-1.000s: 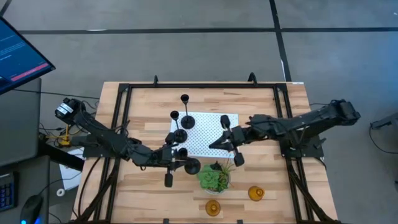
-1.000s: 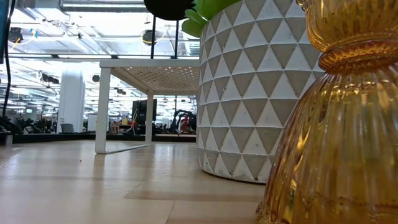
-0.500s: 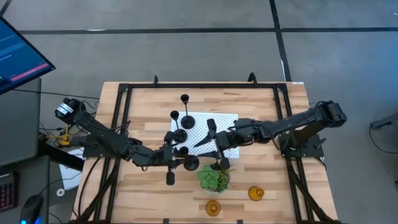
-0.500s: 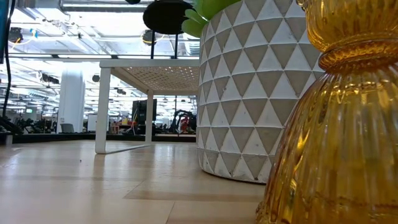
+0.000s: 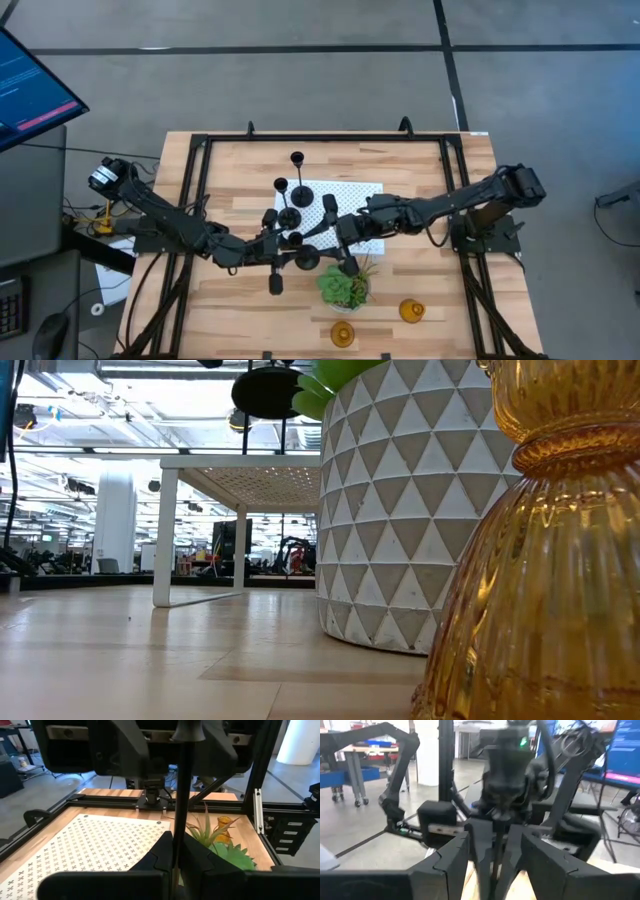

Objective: Pick & Place candle stick holders
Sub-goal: Put the black candle holder on the shelf

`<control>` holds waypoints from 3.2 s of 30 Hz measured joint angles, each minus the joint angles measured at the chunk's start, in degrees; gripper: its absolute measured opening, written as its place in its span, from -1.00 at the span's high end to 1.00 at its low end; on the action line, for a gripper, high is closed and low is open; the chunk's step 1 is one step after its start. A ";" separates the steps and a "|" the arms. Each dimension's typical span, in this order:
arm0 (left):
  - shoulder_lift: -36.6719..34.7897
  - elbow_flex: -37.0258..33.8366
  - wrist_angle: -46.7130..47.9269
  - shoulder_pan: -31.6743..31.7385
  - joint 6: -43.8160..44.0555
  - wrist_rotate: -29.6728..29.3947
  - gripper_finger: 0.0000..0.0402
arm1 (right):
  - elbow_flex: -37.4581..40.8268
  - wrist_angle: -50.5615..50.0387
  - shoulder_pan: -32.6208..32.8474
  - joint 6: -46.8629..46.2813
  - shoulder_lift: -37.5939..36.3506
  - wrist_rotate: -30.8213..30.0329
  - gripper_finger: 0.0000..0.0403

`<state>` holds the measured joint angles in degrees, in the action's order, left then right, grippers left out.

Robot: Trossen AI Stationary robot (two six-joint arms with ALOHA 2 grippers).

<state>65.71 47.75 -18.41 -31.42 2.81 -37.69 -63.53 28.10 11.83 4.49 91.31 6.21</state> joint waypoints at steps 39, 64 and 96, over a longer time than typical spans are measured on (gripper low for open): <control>4.07 -0.02 -5.99 5.76 -0.35 6.85 0.87 | 0.00 -3.81 -0.74 -1.31 -0.09 -0.25 0.95; -8.93 0.00 9.07 -0.01 0.02 7.00 0.82 | 8.90 -3.56 -7.15 0.94 -9.73 -0.84 0.99; -8.98 -0.02 9.88 -1.95 -0.03 6.14 0.96 | 9.15 10.97 -17.13 -9.55 1.18 10.57 1.00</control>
<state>56.73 47.72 -8.54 -33.36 2.78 -31.55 -54.37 39.07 -5.30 -5.06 92.48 16.77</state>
